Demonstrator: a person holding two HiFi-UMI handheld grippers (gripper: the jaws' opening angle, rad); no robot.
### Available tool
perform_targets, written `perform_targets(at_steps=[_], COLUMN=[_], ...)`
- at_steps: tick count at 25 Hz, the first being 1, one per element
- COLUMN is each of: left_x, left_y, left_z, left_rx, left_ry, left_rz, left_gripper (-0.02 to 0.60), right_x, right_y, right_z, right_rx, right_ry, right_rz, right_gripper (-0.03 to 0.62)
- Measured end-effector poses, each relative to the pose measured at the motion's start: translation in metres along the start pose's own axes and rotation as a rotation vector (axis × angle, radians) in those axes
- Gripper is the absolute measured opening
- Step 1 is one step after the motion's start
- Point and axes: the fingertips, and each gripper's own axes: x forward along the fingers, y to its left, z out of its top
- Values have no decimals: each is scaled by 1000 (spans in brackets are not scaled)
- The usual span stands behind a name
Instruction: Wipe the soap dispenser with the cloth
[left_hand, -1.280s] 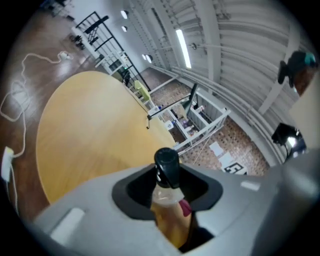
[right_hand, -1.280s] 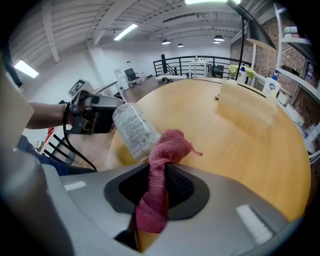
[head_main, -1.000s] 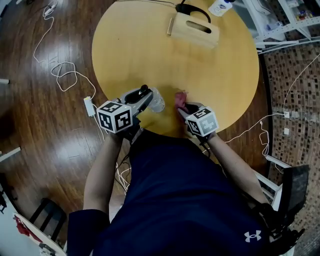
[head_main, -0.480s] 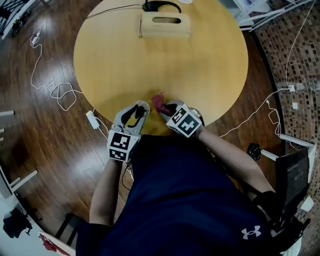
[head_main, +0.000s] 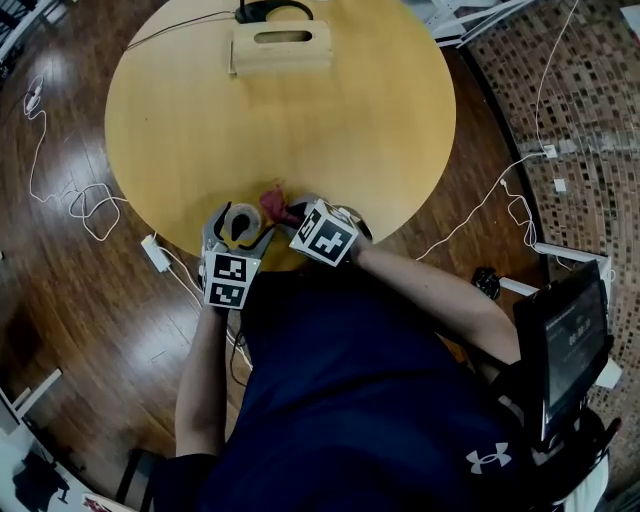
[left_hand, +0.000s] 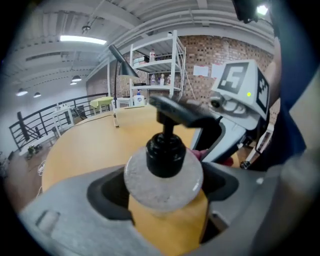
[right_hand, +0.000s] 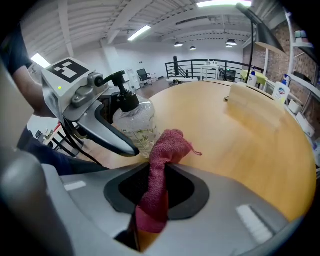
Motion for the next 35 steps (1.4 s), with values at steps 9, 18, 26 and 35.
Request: perform_targets(at_steps=[9,18,26,35], left_x=[11,-19,-56,-52], left_y=[1,58,48,61], left_z=[11,23,56,68], left_rx=[-43,-1128,-1133,-1261], left_ry=[-39,-369,-508,-566], left_rz=[-9,-300,-411,-376], left_gripper=[377,371,371,371], right_x=[13,15,-64,-91], right_y=[-1,-6,-21,66], right_z=[9,-6,26,78], right_rx=[-79,-62,-82,-474], right_ry=[-1,43,-144,-90], right_rz=[-57,-59,-138,82], right_gripper=[95,95,95,95])
